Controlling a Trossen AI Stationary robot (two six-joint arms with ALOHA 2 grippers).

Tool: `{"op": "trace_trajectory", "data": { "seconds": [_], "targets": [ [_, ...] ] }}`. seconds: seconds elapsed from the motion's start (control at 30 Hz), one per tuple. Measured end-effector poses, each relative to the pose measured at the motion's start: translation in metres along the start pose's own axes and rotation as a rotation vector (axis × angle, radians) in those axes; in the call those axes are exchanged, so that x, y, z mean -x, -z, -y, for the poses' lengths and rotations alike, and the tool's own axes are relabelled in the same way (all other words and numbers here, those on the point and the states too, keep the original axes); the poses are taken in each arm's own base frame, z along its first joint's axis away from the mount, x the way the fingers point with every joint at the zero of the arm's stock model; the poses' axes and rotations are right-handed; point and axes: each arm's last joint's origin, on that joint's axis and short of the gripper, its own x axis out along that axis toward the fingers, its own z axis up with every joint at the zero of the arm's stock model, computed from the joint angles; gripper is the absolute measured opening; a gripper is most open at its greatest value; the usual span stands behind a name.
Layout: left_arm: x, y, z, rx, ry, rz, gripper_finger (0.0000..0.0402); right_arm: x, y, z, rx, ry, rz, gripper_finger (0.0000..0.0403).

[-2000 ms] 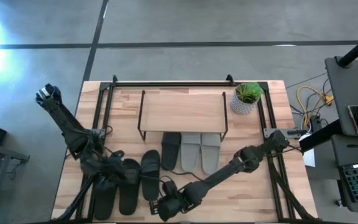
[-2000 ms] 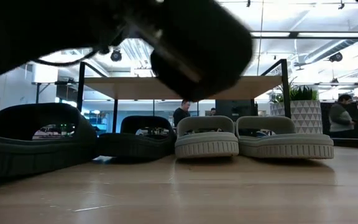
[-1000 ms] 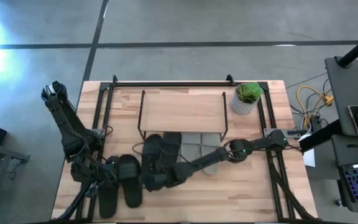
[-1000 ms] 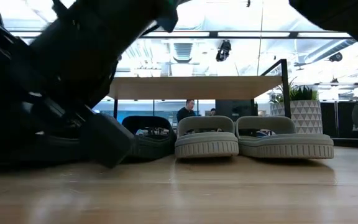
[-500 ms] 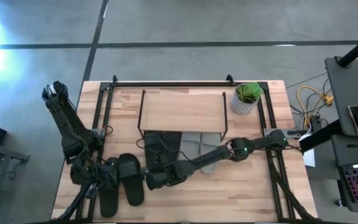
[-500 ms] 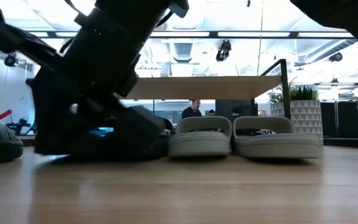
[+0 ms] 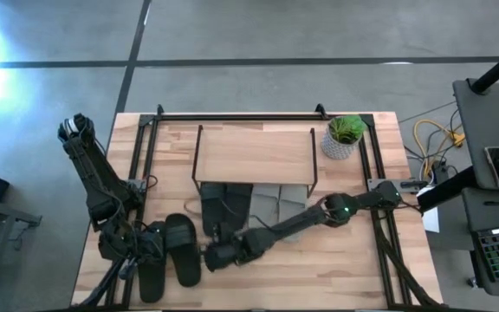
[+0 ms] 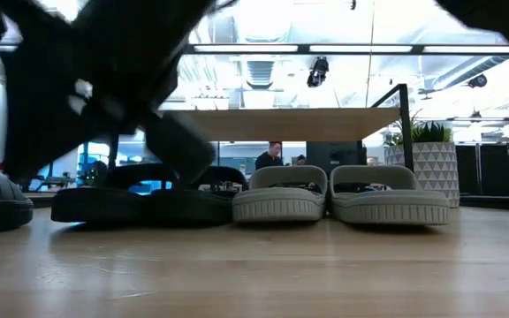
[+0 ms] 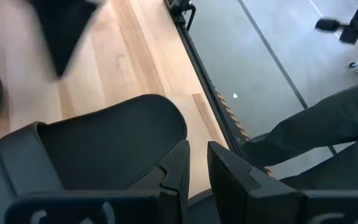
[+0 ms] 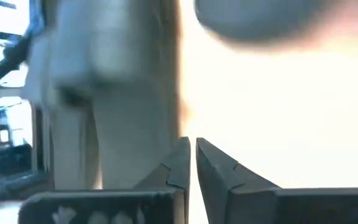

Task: Pick and place slides into the shelf
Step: Adjust the grey slides under the shelf

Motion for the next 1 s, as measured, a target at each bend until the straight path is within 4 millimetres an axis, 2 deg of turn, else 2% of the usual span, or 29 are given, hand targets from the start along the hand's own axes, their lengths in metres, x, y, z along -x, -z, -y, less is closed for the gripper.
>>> {"op": "trace_trajectory", "data": {
  "seconds": [0.17, 0.3, 0.4, 0.53, 0.67, 0.73, 0.83, 1.0],
  "targets": [
    [0.001, -0.001, 0.0, 0.002, -0.002, 0.009, 0.0042, 0.035, 0.033, 0.023, -0.126, 0.222, 0.042, 0.0031],
    [0.0, -0.001, 0.0, 0.001, -0.006, 0.009, 0.0042, 0.064, 0.05, 0.044, -0.174, 0.414, 0.114, 0.0022],
    [0.0, -0.001, 0.0, 0.002, -0.007, 0.016, 0.0042, 0.088, 0.054, 0.054, -0.168, 0.579, 0.102, 0.0011],
    [0.0, -0.001, 0.0, 0.003, -0.011, 0.022, 0.0042, 0.108, 0.05, 0.064, -0.144, 0.784, 0.1, 0.0009],
    [0.0, -0.003, 0.002, 0.011, 0.003, 0.039, 0.0042, 0.111, 0.044, 0.067, -0.161, 0.868, 0.021, 0.0009],
    [0.0, -0.003, 0.002, 0.012, 0.004, 0.046, 0.0042, 0.103, 0.042, 0.075, -0.18, 0.923, -0.011, 0.0009],
    [0.0, -0.004, 0.003, 0.019, 0.016, 0.058, 0.0042, 0.091, 0.042, 0.074, -0.165, 0.825, -0.072, 0.0009],
    [0.0, -0.004, 0.003, 0.019, 0.016, 0.058, 0.0042, 0.093, 0.045, 0.039, -0.183, 0.328, -0.158, 0.0009]
  ]
}}
